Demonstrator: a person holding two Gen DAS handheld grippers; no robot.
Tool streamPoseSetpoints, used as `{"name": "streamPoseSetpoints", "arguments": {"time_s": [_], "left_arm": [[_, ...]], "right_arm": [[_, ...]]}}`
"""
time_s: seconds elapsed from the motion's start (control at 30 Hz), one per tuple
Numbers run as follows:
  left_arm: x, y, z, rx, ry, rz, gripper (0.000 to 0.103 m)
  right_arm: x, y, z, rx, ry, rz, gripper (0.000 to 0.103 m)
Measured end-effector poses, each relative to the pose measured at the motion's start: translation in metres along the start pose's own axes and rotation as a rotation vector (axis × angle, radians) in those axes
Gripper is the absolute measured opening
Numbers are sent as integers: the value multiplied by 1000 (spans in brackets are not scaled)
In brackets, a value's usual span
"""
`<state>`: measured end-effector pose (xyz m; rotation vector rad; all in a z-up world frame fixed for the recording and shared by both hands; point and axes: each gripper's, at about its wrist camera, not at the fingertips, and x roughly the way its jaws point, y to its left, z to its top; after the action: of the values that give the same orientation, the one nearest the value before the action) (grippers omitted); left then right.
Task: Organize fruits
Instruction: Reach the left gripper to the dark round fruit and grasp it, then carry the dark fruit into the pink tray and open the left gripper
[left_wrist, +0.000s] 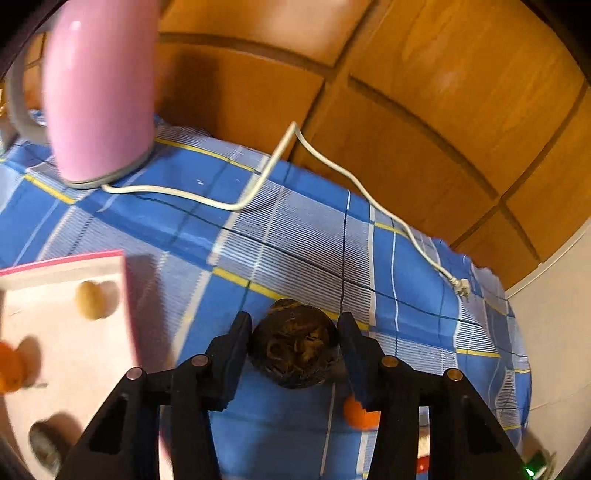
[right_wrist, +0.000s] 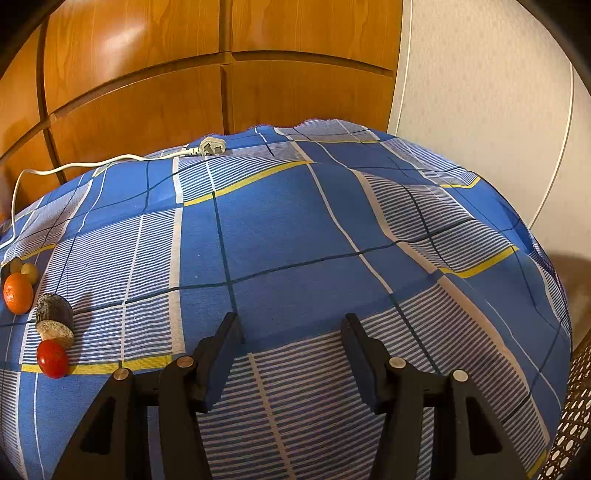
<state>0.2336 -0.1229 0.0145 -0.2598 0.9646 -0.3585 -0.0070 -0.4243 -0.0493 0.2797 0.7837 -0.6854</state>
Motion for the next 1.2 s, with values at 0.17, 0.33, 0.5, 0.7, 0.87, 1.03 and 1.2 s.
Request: {"name": "streamPoseSetpoints", "arguments": {"time_s": [0.17,0.33,0.5,0.7,0.87,1.03,1.2], "left_arm": [[-37,11,-19,-3,-37,10,49],[-64,23,-39,-8,-67,26,49],[-93,50,-61,-43,-98,51,49],[-120,79,-93,-67,-120,85,49],[-142,107,-116,-101,-139,123,49],[-156,129,-133,-124,-156,179,49],[-160,141,-145,-148,-174,222,49]], "right_arm": [[0,-1,0,1,-1,2,57],[0,-1,0,2,-1,4,57],[0,0,0,3,-1,5,57],[0,-1,0,3,-1,5,57],[0,0,0,3,-2,4,57],[0,1,0,2,-2,1,57],[-1,2,0,1,-2,0,57]]}}
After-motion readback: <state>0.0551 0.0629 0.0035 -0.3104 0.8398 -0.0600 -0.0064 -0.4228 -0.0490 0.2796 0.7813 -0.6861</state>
